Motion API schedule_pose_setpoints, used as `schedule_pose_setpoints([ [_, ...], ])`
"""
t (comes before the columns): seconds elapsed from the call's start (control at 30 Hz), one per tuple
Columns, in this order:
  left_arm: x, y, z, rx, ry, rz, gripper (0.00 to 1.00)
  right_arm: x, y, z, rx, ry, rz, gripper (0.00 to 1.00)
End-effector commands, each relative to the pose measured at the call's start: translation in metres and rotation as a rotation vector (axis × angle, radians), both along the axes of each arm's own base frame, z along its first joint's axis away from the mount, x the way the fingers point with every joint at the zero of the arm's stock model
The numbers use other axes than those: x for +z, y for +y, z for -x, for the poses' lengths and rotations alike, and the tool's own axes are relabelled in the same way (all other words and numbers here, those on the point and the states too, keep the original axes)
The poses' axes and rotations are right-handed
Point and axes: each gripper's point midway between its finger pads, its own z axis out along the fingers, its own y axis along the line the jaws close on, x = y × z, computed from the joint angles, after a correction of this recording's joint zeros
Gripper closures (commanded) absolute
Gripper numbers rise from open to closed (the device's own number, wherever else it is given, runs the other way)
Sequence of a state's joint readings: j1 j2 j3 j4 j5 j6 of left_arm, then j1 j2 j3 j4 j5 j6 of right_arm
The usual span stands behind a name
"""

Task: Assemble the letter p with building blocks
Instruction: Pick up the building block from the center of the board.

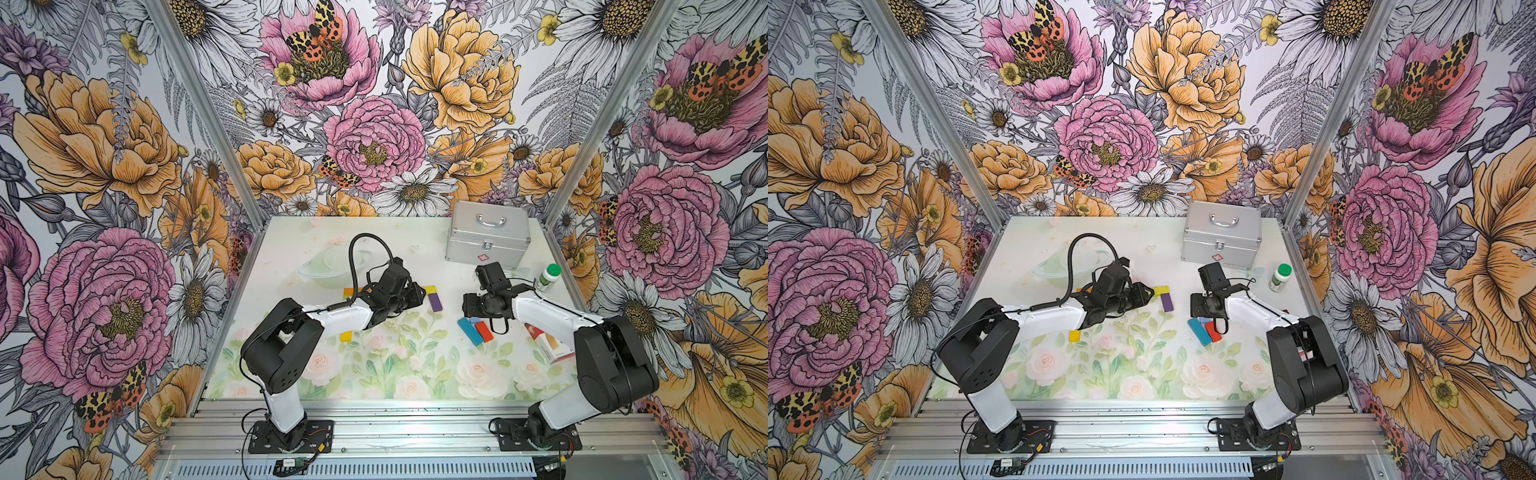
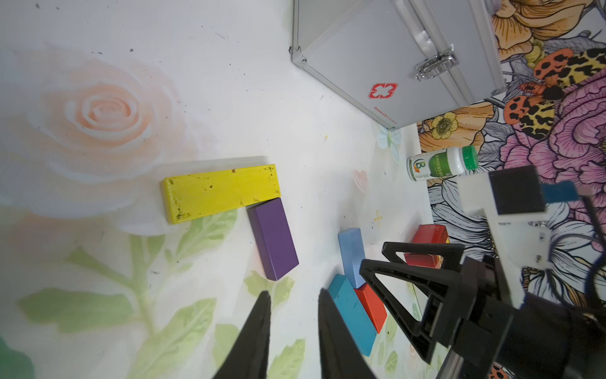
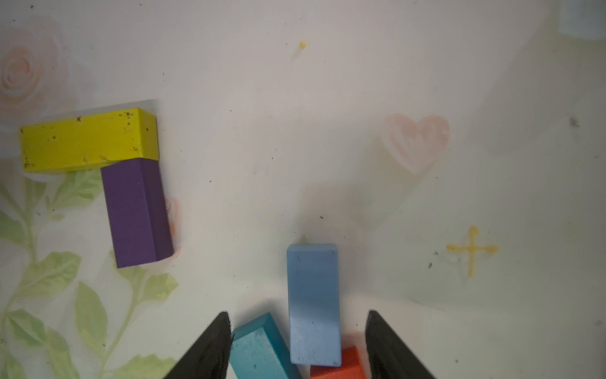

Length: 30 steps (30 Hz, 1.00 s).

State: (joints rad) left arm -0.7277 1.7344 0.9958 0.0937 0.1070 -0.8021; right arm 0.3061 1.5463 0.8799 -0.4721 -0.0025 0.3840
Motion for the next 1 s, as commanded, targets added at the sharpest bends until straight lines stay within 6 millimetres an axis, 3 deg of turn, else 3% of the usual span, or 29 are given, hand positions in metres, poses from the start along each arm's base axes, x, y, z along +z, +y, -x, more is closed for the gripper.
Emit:
schedule_pose_setpoints([
  [0.0,0.011,0.008,0.006,-0.008,-0.047,-0.011,0.73,-0.007,-0.009,0.002,-0.025,0.025,0.041,0.34],
  [0.23,0.012,0.027,0.013,0.019,-0.053,-0.017,0.73,-0.031,-0.008,-0.001,-0.029,0.094,0.063,0.36],
  [0.33,0.014,0.034,0.016,0.035,-0.060,-0.020,0.73,-0.036,-0.007,-0.004,-0.030,0.095,0.057,0.42],
  [0.37,0.013,0.036,0.017,0.039,-0.061,-0.022,0.73,-0.036,-0.006,-0.005,-0.031,0.095,0.057,0.47],
  [0.5,0.011,0.041,0.018,0.046,-0.055,-0.025,0.73,-0.035,-0.001,-0.006,-0.024,0.100,0.028,0.87],
  [0.57,0.010,0.043,0.018,0.047,-0.053,-0.024,0.73,-0.035,0.001,-0.005,-0.022,0.104,0.015,1.00],
  [0.6,0.009,0.043,0.018,0.046,-0.052,-0.024,0.73,-0.033,0.002,-0.005,-0.023,0.101,0.007,1.00],
  [0.8,0.007,0.046,0.021,0.047,-0.051,-0.029,0.73,0.006,0.022,-0.016,0.007,0.002,-0.037,1.00],
  [0.97,0.004,0.053,0.024,0.061,-0.049,-0.031,0.73,0.046,0.070,-0.024,0.110,-0.081,-0.031,1.00],
])
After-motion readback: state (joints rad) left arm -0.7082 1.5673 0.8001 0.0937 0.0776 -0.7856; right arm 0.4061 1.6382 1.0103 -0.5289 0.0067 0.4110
